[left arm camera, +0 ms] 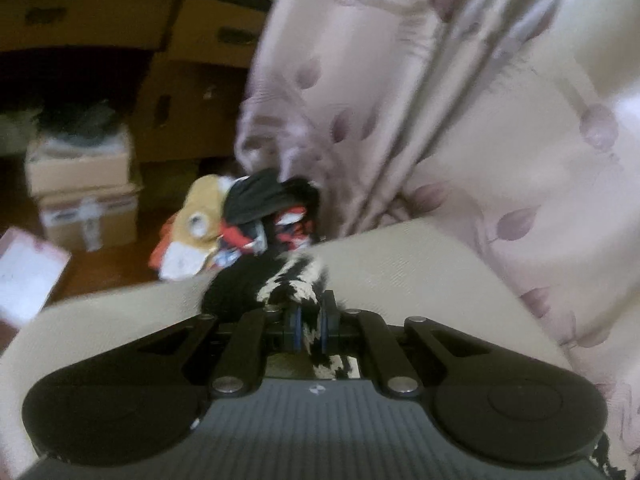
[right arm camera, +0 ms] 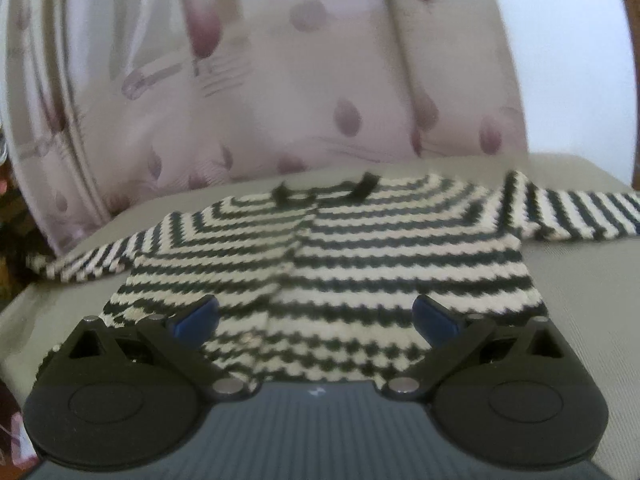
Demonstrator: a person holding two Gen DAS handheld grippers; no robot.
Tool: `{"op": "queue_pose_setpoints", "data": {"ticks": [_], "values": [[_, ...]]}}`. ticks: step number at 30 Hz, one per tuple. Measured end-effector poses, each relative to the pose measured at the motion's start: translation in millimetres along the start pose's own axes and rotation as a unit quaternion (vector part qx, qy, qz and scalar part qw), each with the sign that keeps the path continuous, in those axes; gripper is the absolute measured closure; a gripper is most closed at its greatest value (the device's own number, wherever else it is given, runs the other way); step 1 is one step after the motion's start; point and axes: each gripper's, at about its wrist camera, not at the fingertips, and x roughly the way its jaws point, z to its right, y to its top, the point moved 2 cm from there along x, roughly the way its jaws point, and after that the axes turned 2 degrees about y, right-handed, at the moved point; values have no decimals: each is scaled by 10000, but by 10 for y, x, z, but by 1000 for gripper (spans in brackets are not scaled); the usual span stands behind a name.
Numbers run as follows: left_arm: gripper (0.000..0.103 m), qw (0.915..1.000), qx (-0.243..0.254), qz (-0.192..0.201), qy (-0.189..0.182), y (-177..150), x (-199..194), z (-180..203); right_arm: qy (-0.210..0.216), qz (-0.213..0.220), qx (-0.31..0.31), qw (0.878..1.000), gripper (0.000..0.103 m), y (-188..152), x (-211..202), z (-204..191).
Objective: Fold small clothes
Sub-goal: 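Grasp the sleeve cuff with the left gripper and lift it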
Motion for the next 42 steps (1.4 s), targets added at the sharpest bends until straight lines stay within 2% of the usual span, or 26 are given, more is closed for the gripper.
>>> {"op": "queue_pose_setpoints", "data": {"ticks": [4,7,8,9,11,13,15,18,21,23,24,25,26,27,29,30,31,32,34,35,37,40,42], "values": [[89,9996,182,88,212,-174,-32,-188,-2,49,405,9992,0,-24,-91,197],[61,9989,279,90,374,-226,-70,-307,-36,51,524,9986,0,-51,-129,285],[34,9980,316,136,528,-237,-97,-346,-43,68,552,9984,0,-59,-147,308],[16,9966,321,267,706,-241,-140,-390,-48,85,579,9983,0,-65,-161,327],[13,9912,357,771,1017,-247,-284,-473,-74,93,638,9979,0,-78,-183,372],[7,9877,590,973,1075,-220,-363,-490,-112,88,754,9971,0,-87,-206,429],[6,9908,691,756,881,-166,-335,-511,-147,95,908,9957,0,-92,-231,500],[7,9984,245,234,462,-86,-225,-636,-207,104,1172,9928,0,-104,-264,611],[6,9992,-94,-165,344,-96,-81,-703,-258,89,1302,9911,0,-121,-276,663],[7,9989,152,-55,440,-107,-60,-629,-271,82,1324,9908,0,-124,-277,665],[11,9991,208,-88,368,-108,-40,-606,-270,74,1310,9910,0,-122,-276,660],[19,9992,269,-74,277,-100,-4,-584,-274,76,1293,9912,0,-121,-279,653],[49,9990,336,8,310,-94,9,-573,-281,84,1281,9913,0,-122,-286,645],[74,9986,365,45,386,-92,32,-573,-283,92,1276,9914,0,-121,-289,642],[75,9995,74,158,271,-90,-21,-650,-280,97,1285,9913,0,-118,-298,647],[83,9990,-12,303,337,-87,-77,-673,-287,105,1294,9911,0,-118,-306,657],[85,9971,-7,510,567,-99,-163,-678,-302,112,1302,9910,0,-118,-313,670],[84,9950,-18,658,756,-122,-246,-698,-322,122,1314,9907,0,-119,-323,686],[53,9932,-94,716,912,-152,-321,-731,-359,134,1360,9900,0,-128,-339,739],[34,9924,-103,736,984,-176,-359,-750,-380,136,1383,9896,0,-130,-346,771],[31,9887,4,943,1168,-223,-478,-721,-474,177,1402,9888,0,-111,-379,856],[25,9912,513,906,815,-295,-604,-487,-777,441,1464,9852,0,-28,-505,1073],[14,9908,751,985,551,-385,-704,-268,-865,650,1676,9799,0,38,-616,1301]]}}
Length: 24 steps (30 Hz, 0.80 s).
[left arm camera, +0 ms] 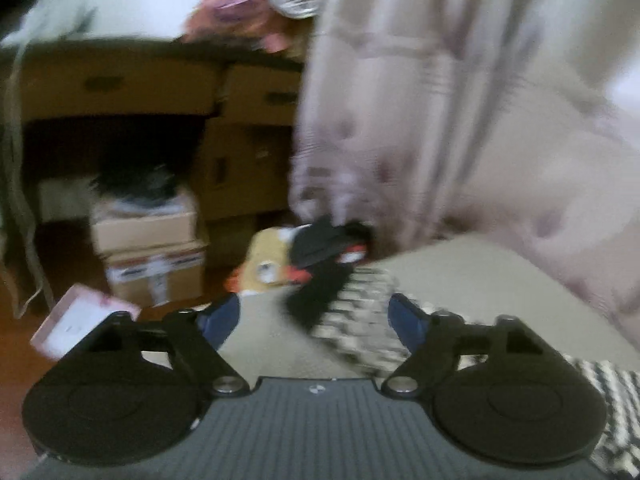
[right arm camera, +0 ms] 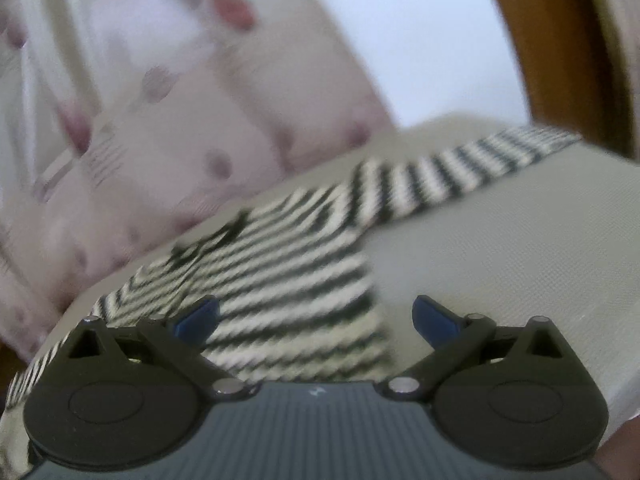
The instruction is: Fold small clothes
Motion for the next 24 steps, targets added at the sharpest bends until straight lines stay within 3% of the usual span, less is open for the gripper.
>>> {"op": "queue_pose_setpoints", "data": {"ticks": [4,7,10,14,17,19,24], "values": [[7,9956,397,142,-835,-151,-206,595,-31,460,329,9984,0,355,-33,575],[3,9888,819,242,-1222,-376,-285,1021,-249,626,540,9963,0,639,18,1022],[1,9834,899,204,-1562,-587,-258,1280,-416,647,1011,9919,0,919,132,1529],[1,9830,965,-37,-1562,-855,-202,1451,-660,603,1680,9817,0,1305,331,2213],[1,9815,1099,-76,-1565,-906,-205,1496,-851,248,2256,9702,0,1547,529,2699],[0,9806,1167,20,-1577,-926,-241,1497,-751,-182,2629,9617,1,1643,733,2983],[0,9803,1470,-79,-1319,-924,-199,1618,-400,-423,3306,9420,0,1737,1092,3359]]}}
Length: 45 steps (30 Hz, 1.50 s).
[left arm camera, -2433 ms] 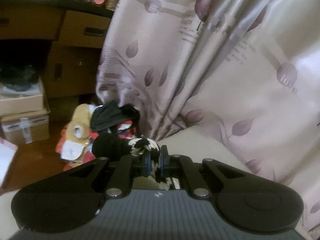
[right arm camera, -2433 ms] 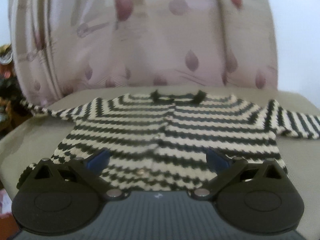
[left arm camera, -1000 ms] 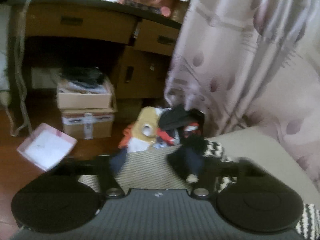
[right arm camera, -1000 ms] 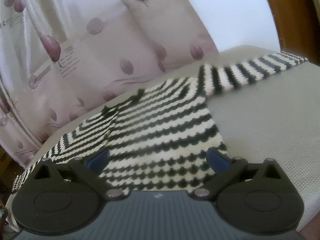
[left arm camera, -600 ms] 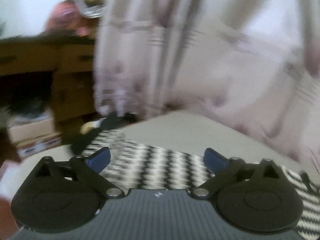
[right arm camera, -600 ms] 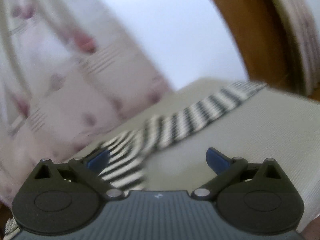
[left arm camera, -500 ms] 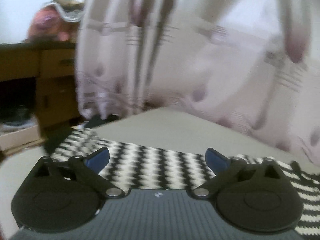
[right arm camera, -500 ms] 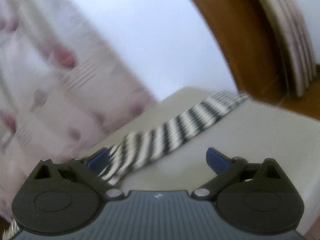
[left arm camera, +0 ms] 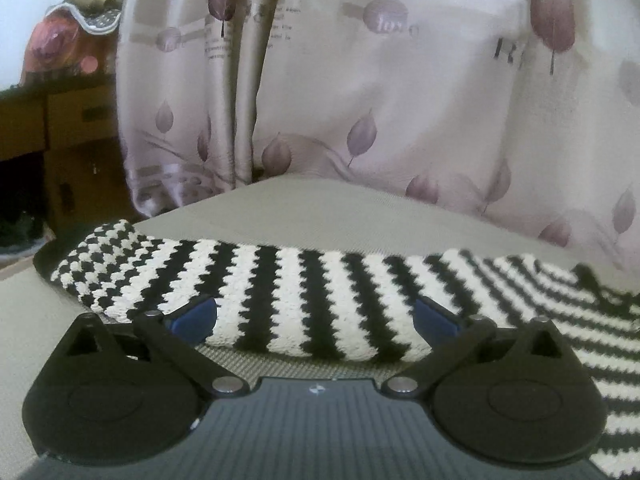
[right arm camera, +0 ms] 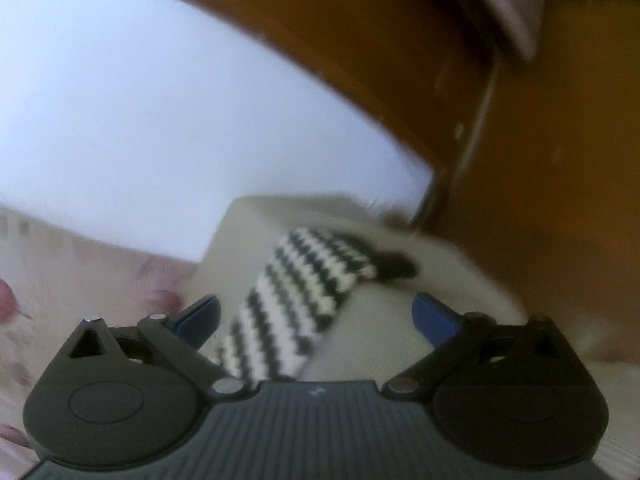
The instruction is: Fold small clothes
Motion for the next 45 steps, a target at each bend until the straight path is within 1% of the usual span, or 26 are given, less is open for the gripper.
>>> {"op": "queue_pose_setpoints", "data": {"ticks": [1,3,5,6,7,8,9,10,11,12,13,14,19,24,27,30,35,39,42,45], "values": [[0,9999,59,-66,60,0,14,14,20,-91,180,9998,0,41,91,55],[0,9997,143,-137,147,1,36,32,290,-118,484,9983,0,114,236,153],[0,9993,231,-197,226,-5,55,54,510,-65,634,9967,0,143,356,225],[0,9989,283,-235,289,-11,67,69,603,31,674,9959,7,135,401,250],[0,9984,338,-278,361,-14,82,82,633,118,679,9956,20,120,430,241],[0,9978,397,-311,433,-17,91,110,568,184,621,9963,28,123,461,261],[0,9971,460,-339,496,-19,101,127,424,270,552,9972,51,109,471,282],[0,9965,527,-351,541,-23,106,145,402,358,695,9961,70,80,464,307],[0,9959,602,-348,573,-27,105,167,549,511,789,9941,82,84,411,325],[0,9954,667,-342,601,-30,103,189,693,699,725,9925,93,106,359,331],[0,9946,740,-339,641,-32,103,210,728,939,531,9915,93,117,279,300],[0,9940,797,-340,672,-35,105,226,721,1023,376,9914,93,124,232,264],[0,9921,973,-338,716,-46,107,284,906,1142,55,9893,93,80,50,69],[0,9943,838,-293,592,-40,79,247,886,1311,-72,9874,93,22,-101,-154],[0,9958,713,-273,502,-31,63,211,995,1309,-227,9861,93,-60,-160,-424],[0,9970,618,-251,386,-24,56,180,1225,1235,-475,9836,93,-215,-158,-797],[0,9987,401,-135,272,-22,16,123,1673,973,-811,9777,93,-635,-73,-1486],[0,9998,30,-185,112,-14,22,2,2116,588,-1036,9701,93,-1154,115,-2026],[0,9987,-418,-282,-54,-13,54,-134,2410,265,-1037,9646,93,-1567,319,-2330],[0,9934,-1071,-339,-224,-37,81,-325,2679,-117,-1021,9579,93,-2103,554,-2637]]}}
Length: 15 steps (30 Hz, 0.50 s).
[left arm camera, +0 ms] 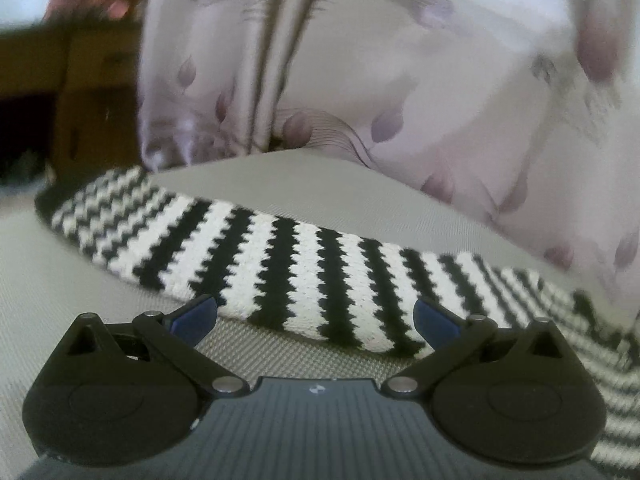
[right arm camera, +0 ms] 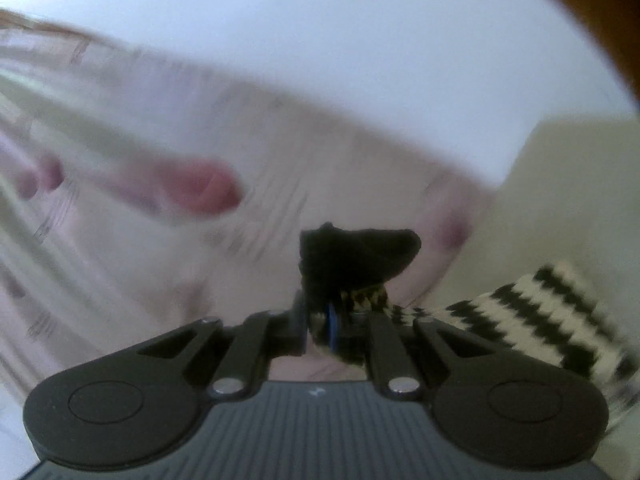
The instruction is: Fold small clothes
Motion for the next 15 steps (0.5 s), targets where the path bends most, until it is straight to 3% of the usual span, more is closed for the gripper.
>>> {"op": "queue_pose_setpoints", "data": {"ticks": [3,5,10,15], "values": [[0,9978,-636,-46,-155,13,26,-179,218,-390,-31,9990,93,-485,383,-196],[0,9966,-790,-45,-219,19,29,-229,335,-685,-44,9971,93,-837,624,-290],[0,9985,-505,25,-217,29,-8,-151,359,-1304,-88,9908,93,-1602,1054,-436],[0,9982,-511,134,-291,6,-52,-155,242,-1775,-207,9836,93,-2158,1281,-455]]}}
